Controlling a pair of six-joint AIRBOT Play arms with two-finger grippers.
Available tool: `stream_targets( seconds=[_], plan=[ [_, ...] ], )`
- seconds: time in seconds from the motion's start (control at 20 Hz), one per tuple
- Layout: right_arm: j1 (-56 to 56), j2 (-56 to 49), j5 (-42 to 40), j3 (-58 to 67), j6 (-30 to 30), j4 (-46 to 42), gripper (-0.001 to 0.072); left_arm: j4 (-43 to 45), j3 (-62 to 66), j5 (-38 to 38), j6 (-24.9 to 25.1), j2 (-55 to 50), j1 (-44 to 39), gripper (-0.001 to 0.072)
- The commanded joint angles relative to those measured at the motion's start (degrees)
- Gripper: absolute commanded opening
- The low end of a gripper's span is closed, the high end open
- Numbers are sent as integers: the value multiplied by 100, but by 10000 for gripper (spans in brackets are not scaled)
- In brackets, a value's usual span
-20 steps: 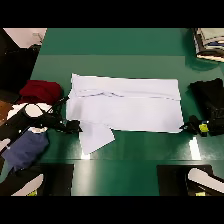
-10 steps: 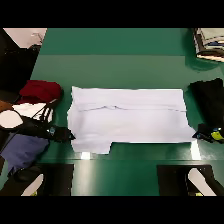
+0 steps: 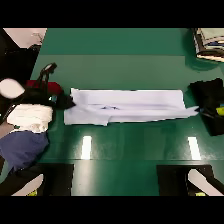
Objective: Fold the shirts.
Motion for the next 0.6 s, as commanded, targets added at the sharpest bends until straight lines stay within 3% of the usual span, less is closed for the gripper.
stream_targets(
  seconds=[0.0, 0.25, 0.3, 0.35, 0.4, 0.55],
  plan=[
    [393, -1038, -264, 857, 236, 118, 13, 105, 953, 643, 68, -1191, 42, 29],
    [815, -2297, -564, 1919, 509, 131, 17, 103, 1587, 1069, 61, -2120, 39, 31],
    [846, -2516, -619, 2146, 588, 144, 64, 103, 1600, 1185, 42, -2162, 39, 98],
    [868, -2747, -699, 2391, 588, 273, 307, 103, 1600, 1287, -4, -2162, 39, 389],
    [859, -2942, -682, 2616, 584, 452, 480, 103, 1615, 1344, -59, -2155, 39, 612],
    [680, -3217, -192, 3053, 201, 713, 495, 157, 1891, 824, -83, -2124, 39, 598]
  ],
)
